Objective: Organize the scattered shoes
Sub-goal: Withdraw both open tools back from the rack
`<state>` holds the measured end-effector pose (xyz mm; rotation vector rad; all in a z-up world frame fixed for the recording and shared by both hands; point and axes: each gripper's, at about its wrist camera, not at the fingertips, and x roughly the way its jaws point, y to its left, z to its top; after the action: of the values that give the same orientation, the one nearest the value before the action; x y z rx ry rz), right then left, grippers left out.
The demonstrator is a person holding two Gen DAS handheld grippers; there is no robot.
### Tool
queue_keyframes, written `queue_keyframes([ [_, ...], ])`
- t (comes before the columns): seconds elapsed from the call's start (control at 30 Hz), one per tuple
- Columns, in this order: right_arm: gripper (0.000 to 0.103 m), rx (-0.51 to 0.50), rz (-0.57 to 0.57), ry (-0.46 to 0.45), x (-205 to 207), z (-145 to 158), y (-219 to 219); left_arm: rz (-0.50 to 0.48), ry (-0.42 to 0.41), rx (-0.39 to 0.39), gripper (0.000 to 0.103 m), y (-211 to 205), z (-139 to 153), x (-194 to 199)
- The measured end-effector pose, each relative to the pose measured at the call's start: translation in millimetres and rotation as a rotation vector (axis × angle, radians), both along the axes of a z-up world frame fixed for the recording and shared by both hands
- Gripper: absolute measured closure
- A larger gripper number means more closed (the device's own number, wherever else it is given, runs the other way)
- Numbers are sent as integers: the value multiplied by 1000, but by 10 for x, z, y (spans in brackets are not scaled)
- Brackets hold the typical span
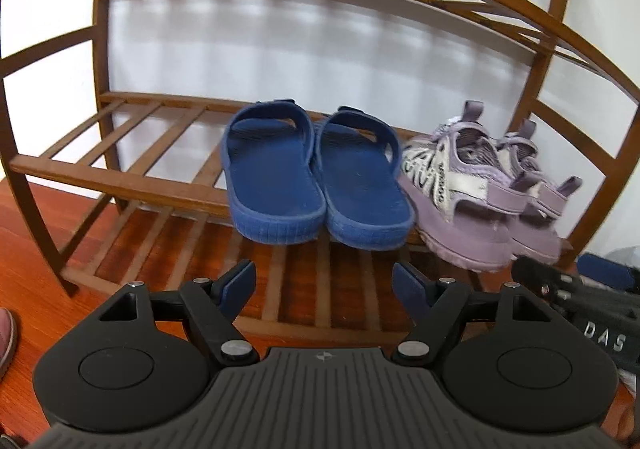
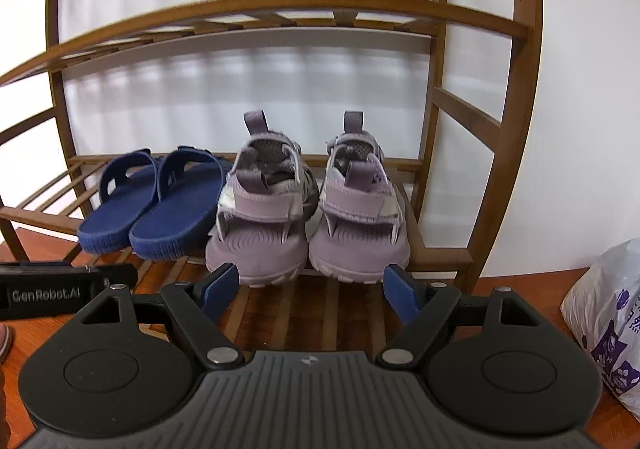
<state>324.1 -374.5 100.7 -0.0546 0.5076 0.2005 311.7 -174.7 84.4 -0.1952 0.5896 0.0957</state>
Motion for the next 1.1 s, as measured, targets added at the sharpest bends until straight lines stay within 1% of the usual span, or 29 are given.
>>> queue_keyframes([
  [0.07,17,2,-4,-3,8,-35,0,5,-5,6,27,5,-3,30],
  [0.13,17,6,-6,-5,24,-56,0,3,-10,5,27,12,2,55],
  [0.33,16,1,-8,-5,98,-80,14,-12,-38,35,25,-13,34,110],
  [0.5,16,-5,-4,-8,139,-106,22,-2,-21,23,26,-16,-4,174],
  [0.83,16,8,17,-11,188,-129,19,-4,-20,39,26,-27,-56,241],
  [0.97,13,7,14,-22,214,-132,26,-8,-23,46,26,-24,-73,271],
  [1.1,12,3,12,-34,255,-124,29,-7,-24,50,27,-20,-85,312],
])
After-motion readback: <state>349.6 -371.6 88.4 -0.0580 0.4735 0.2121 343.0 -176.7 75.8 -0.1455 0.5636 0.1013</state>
